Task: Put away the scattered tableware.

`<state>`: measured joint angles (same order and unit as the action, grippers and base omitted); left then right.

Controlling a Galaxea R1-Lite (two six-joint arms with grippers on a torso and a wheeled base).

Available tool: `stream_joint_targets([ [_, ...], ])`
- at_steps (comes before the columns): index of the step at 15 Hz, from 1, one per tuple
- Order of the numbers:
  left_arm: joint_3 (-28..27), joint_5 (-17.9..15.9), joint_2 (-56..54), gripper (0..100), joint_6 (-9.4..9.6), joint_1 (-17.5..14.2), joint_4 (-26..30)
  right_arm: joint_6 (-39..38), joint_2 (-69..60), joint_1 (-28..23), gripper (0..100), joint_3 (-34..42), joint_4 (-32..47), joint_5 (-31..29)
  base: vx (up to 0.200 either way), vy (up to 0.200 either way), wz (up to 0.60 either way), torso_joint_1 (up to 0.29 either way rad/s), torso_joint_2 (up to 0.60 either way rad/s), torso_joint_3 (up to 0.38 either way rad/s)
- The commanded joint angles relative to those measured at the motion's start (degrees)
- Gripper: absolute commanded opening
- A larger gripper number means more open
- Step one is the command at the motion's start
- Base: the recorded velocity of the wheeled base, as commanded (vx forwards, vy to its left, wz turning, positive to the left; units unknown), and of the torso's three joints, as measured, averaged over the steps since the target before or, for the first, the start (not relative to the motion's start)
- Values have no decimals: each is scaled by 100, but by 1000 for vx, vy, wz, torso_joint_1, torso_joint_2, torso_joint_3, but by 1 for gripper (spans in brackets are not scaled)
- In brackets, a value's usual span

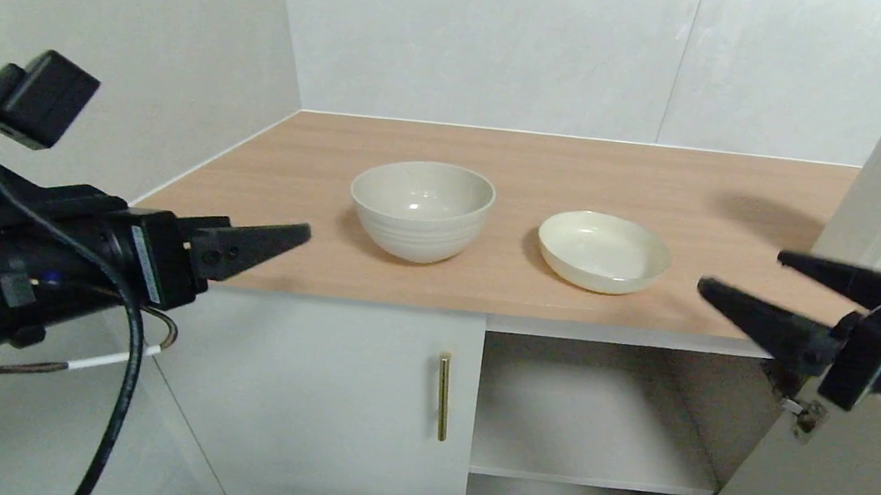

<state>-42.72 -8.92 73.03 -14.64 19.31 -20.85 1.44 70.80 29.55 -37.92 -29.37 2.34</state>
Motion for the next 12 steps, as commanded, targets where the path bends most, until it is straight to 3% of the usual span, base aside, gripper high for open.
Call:
stream_joint_targets([
  [1,-9,22,27,100,-12,-24,-7,-109,-638,420,100,-945,2418,82,0,0,0,61,-173,-119],
  [3,-9,22,53,100,-12,-24,-16,-838,-647,446,100,-2008,4044,425,0,0,0,46,-63,-56],
  [6,-53,22,123,100,-12,-24,2,-1629,-234,438,100,-2580,4317,214,0,0,0,0,0,0],
  [8,-114,31,123,100,-83,-24,63,-1700,12,438,100,-2720,4396,-49,0,0,0,0,0,0],
  [9,-431,31,132,100,-179,-24,371,-1708,390,438,100,-2878,4396,-480,0,0,0,0,0,0],
  [12,-1529,66,642,100,-320,-24,1390,-1717,1278,209,100,-3494,4369,-972,0,0,0,0,0,0],
])
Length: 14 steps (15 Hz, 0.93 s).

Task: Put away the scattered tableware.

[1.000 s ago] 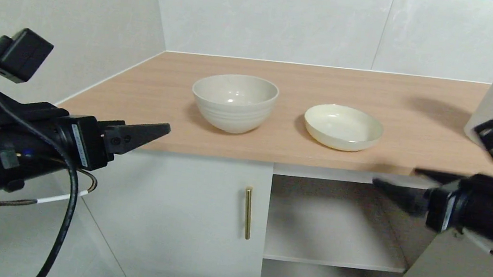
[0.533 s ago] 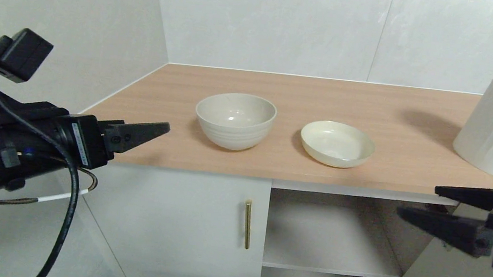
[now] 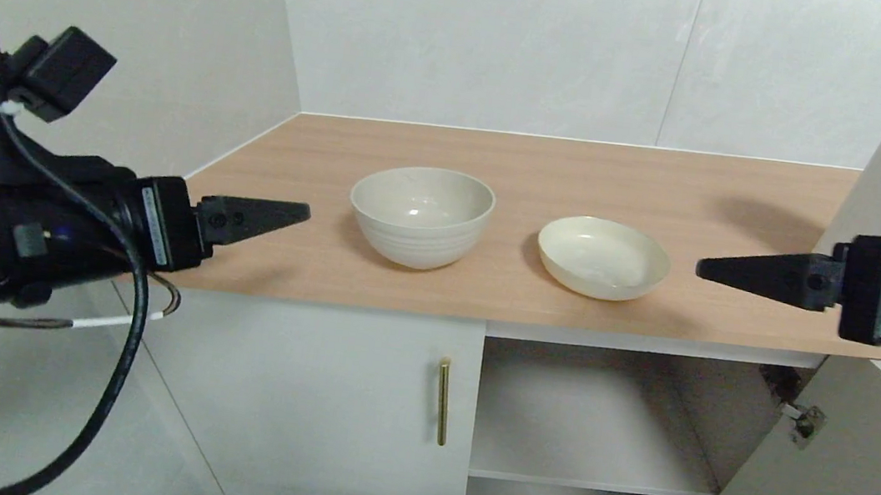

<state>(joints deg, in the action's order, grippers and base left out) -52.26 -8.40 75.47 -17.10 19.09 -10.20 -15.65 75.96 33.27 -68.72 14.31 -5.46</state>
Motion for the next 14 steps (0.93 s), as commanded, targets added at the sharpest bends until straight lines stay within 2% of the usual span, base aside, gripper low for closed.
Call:
stream_joint_targets([
  [1,-1023,58,662,100,-276,-2,519,-8,991,-259,100,-660,1,-192,0,0,0,0,0,0],
  [2,-1418,93,846,100,-469,-2,774,-8,1184,-356,100,-889,1,-227,0,0,0,0,0,0],
  [3,-1708,128,978,100,-557,-2,1056,-8,1281,-426,100,-1030,1,-245,0,0,0,0,0,0],
  [5,-2139,286,1224,100,-733,60,2101,-113,1457,-514,100,-1030,1,-359,0,0,0,0,0,0],
  [6,-2192,321,1374,100,-777,148,2093,-122,1589,-602,100,-1012,-25,-377,0,0,0,0,0,0],
  [9,-2561,392,1549,100,-1322,235,2014,-131,1606,-602,100,-959,-262,-429,0,0,0,0,0,0],
  [10,-2798,488,1637,100,-1427,235,2005,-131,1615,-602,100,-933,-333,-526,0,0,0,0,0,0],
  [13,-2965,1025,2007,100,-1392,279,2014,-96,1668,-602,100,-713,-772,-930,0,0,0,0,0,0],
  [14,-2992,1315,2191,100,-1375,359,1996,-78,1677,-593,100,-625,-948,-1027,0,0,0,0,0,0],
])
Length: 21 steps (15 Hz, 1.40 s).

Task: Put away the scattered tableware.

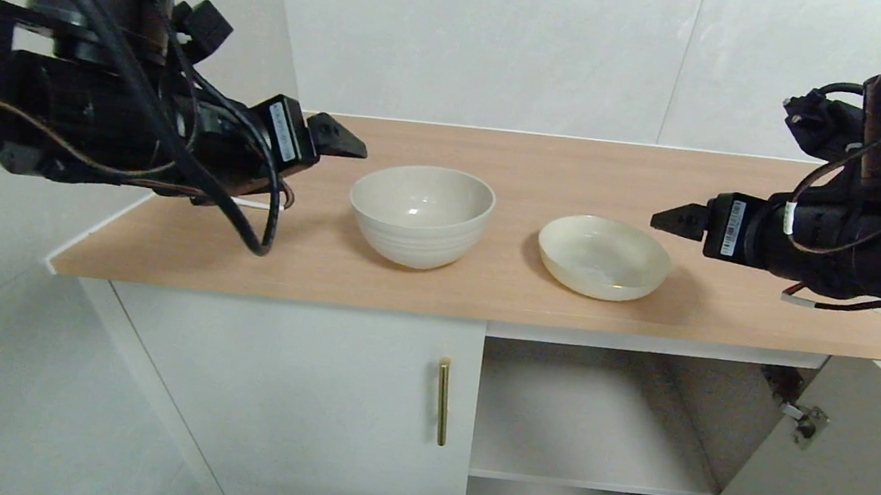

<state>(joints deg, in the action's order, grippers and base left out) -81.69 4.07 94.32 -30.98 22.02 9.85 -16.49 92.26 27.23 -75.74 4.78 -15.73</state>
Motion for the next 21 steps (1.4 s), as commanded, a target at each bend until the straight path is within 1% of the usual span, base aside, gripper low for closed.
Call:
stream_joint_targets([
  [1,-172,287,553,100,13,145,-9,23,47,28,100,200,-170,-45,0,0,0,0,0,0],
  [2,-225,287,693,100,13,224,-18,67,55,72,100,218,-197,-45,0,0,0,0,0,0],
  [3,-225,287,693,100,13,224,-18,67,55,72,100,218,-197,-45,0,0,0,0,0,0],
  [5,-286,296,992,100,13,259,-273,67,82,89,100,226,-205,-71,0,0,0,0,0,0],
  [7,-286,296,992,100,4,259,-299,59,64,89,100,244,-205,-71,0,0,0,0,0,0],
  [8,-286,296,966,0,4,259,-299,59,64,89,100,244,-205,-71,0,0,0,0,0,0],
  [10,-269,296,939,0,4,268,-299,59,64,89,100,244,-205,-71,0,0,0,0,0,0],
  [13,-216,305,720,0,-5,365,-299,67,55,80,100,235,-205,-71,0,0,0,0,0,0],
  [16,74,296,-10,0,13,505,-299,67,91,80,100,235,-205,-89,0,0,0,0,0,0],
  [19,268,287,-441,0,21,567,-291,76,381,54,100,209,-197,-379,0,0,0,0,0,0],
  [21,399,296,-731,0,30,804,-291,76,600,-52,100,121,-205,-423,0,0,0,0,0,0],
])
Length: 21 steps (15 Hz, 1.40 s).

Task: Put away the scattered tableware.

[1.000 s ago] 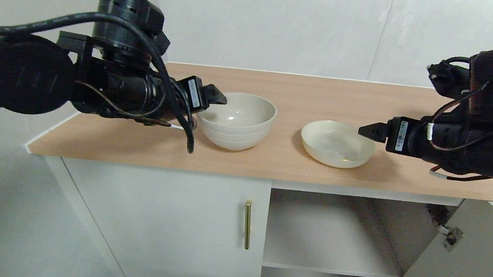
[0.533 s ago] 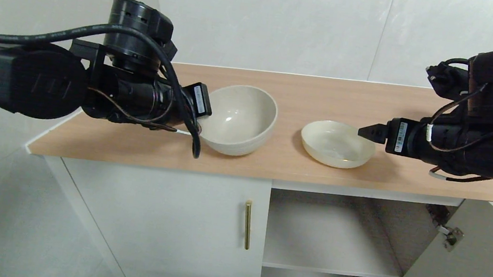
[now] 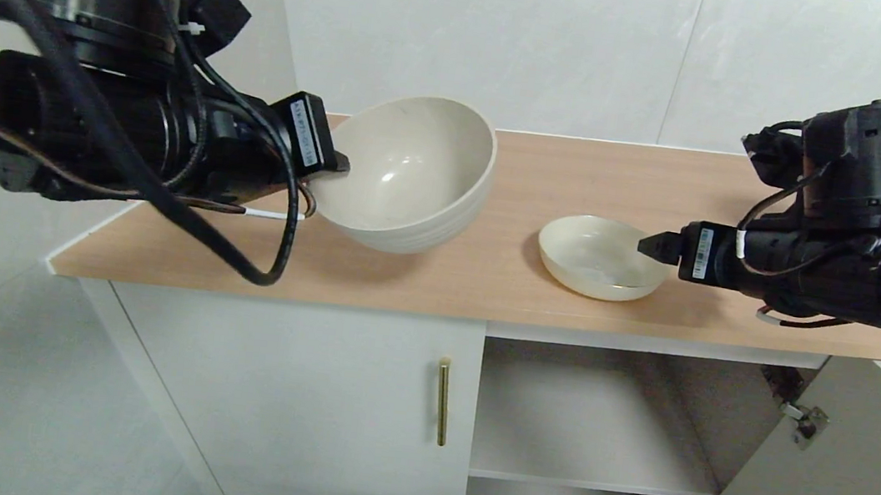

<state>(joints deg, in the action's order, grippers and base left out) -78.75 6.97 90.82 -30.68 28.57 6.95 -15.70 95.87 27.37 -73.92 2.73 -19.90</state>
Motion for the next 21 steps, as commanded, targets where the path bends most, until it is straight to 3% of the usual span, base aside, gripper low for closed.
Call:
stream_joint_targets([
  [1,167,-3,-477,0,63,192,-1,-12,336,-118,100,-105,-1,-6,0,0,0,0,0,0],
  [2,202,6,-521,0,142,201,-1,-21,398,-153,100,-149,-1,-14,0,0,0,0,0,0],
  [5,211,-3,-548,0,150,201,-9,-38,556,-197,100,-140,-264,-6,0,0,0,0,0,0],
  [6,211,-3,-548,0,150,201,-9,-38,582,-197,0,-122,-396,-6,0,0,0,0,0,0],
  [13,317,6,-627,0,150,201,-9,-73,503,-162,0,-113,-396,30,0,0,0,0,0,0],
  [18,1055,-609,-1365,0,221,245,-18,-144,-587,-162,0,475,-335,627,0,0,0,0,0,0],
  [19,1318,-803,-1550,0,221,236,-88,-153,-868,-162,0,581,-159,926,0,0,0,0,0,0],
  [21,1749,-864,-1690,0,212,236,-502,-267,-1149,-162,0,695,316,996,0,0,0,0,0,0],
])
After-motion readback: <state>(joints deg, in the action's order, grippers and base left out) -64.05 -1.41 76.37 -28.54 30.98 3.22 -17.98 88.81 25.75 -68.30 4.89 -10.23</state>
